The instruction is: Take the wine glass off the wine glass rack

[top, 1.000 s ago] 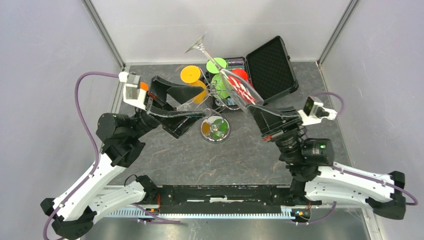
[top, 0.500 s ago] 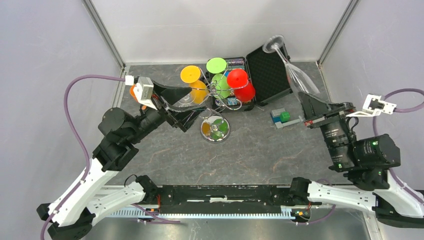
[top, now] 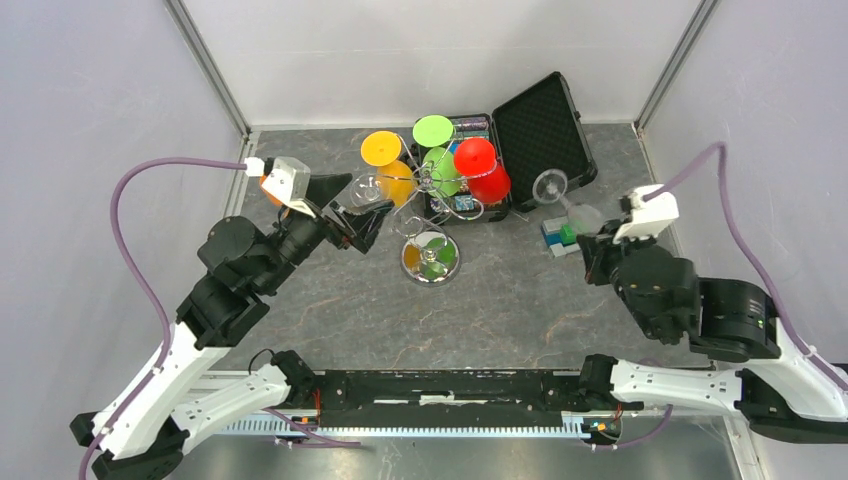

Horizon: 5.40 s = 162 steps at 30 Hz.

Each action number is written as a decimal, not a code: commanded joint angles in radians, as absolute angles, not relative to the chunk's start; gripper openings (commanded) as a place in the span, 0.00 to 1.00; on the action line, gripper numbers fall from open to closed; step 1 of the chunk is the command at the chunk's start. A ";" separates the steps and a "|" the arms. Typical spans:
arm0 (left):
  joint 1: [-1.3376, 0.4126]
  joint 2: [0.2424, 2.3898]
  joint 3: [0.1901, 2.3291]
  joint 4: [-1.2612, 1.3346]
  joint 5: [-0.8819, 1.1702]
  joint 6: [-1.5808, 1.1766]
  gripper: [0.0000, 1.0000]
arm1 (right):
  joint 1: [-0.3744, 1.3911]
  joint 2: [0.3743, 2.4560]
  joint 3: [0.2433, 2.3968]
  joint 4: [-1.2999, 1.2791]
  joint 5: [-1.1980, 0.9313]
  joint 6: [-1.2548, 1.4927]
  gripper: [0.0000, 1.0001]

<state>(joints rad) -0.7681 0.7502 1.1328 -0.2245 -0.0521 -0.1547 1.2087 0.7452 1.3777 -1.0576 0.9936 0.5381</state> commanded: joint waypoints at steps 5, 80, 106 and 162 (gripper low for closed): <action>-0.772 0.700 1.118 -0.234 -0.217 -0.122 1.00 | 1.209 0.814 1.359 -1.256 0.670 0.616 0.00; -0.769 0.829 1.326 -0.507 -0.213 -0.261 1.00 | 0.383 1.005 1.396 -0.765 0.165 0.357 0.75; -0.166 1.003 1.356 -0.553 0.416 -0.476 1.00 | 0.382 0.872 1.087 -0.350 -0.050 0.434 0.76; -0.166 0.978 1.238 -0.591 0.540 -0.560 0.39 | 0.383 0.811 0.914 -0.286 -0.032 0.486 0.73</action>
<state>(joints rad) -0.1696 0.9943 1.2366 -0.5972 0.5266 -0.5209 0.3851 0.8246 0.9211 -0.3286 -0.0422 0.4759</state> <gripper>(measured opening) 0.407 0.731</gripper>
